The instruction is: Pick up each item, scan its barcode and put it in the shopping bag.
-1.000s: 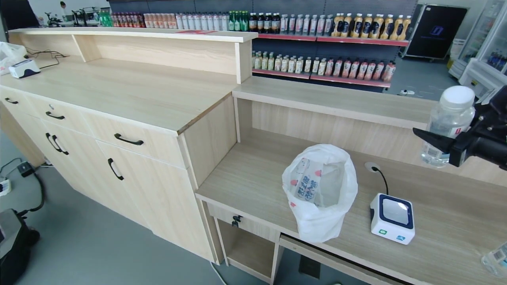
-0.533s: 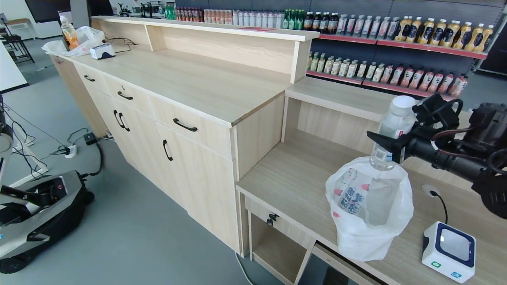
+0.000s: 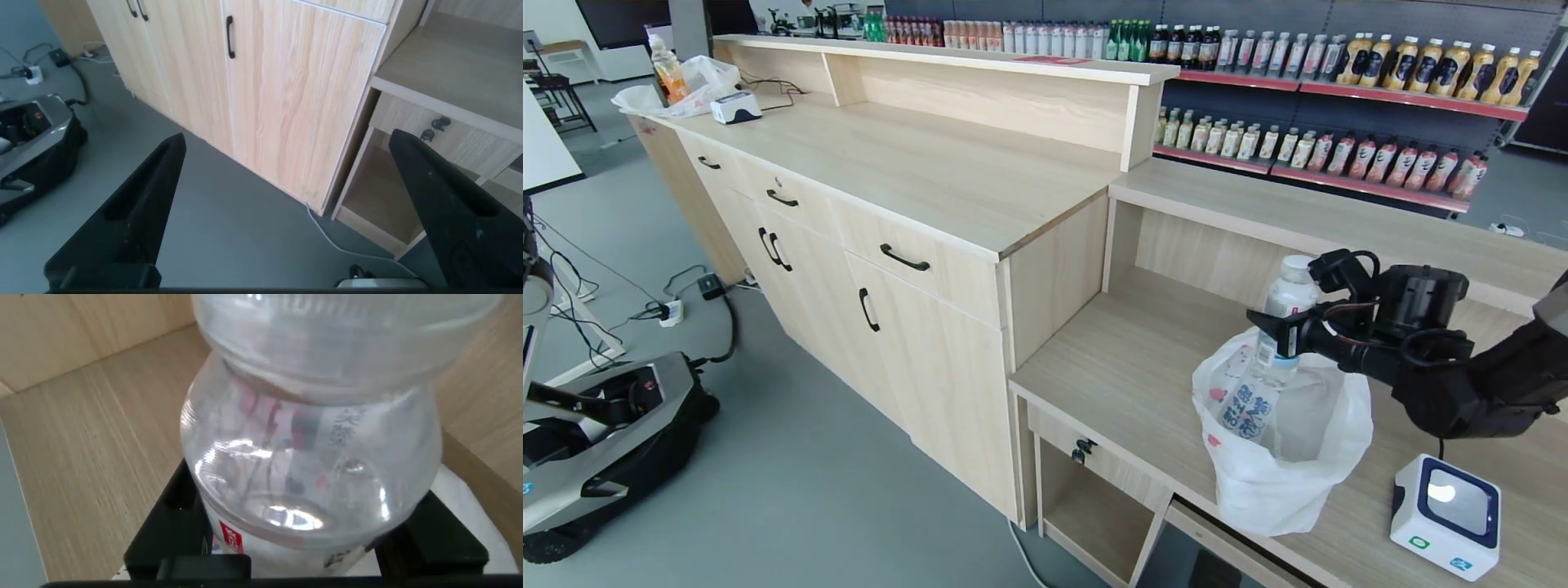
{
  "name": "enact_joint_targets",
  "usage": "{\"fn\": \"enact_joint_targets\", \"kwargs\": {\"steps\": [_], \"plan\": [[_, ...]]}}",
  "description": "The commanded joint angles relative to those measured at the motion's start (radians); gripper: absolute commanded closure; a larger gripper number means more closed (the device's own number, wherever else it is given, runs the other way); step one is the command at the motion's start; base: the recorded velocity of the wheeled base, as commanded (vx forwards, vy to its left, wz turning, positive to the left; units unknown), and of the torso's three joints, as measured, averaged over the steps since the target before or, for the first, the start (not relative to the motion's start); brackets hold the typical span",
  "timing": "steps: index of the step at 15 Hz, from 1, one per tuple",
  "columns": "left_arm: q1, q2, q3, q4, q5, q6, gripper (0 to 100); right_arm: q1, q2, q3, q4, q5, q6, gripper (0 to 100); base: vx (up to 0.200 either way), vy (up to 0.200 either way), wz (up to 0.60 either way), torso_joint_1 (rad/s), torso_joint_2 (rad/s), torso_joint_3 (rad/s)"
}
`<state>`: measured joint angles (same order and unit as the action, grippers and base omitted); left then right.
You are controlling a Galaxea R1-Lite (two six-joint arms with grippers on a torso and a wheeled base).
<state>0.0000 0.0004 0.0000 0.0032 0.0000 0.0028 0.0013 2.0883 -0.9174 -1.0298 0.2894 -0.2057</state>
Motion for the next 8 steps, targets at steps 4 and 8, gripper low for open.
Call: {"fn": "enact_joint_targets", "kwargs": {"steps": [4, 8], "plan": [[0.000, 0.000, 0.000, 0.000, 0.000, -0.001, 0, -0.015, 0.200, -0.143, -0.033, 0.001, 0.002, 100, 0.000, 0.000, 0.00, 0.000, 0.00, 0.000], [0.000, 0.000, 0.000, 0.000, 0.000, 0.000, 0, -0.024, 0.297, -0.245, -0.036, 0.002, 0.000, 100, 0.000, 0.000, 0.00, 0.000, 0.00, 0.000]]}}
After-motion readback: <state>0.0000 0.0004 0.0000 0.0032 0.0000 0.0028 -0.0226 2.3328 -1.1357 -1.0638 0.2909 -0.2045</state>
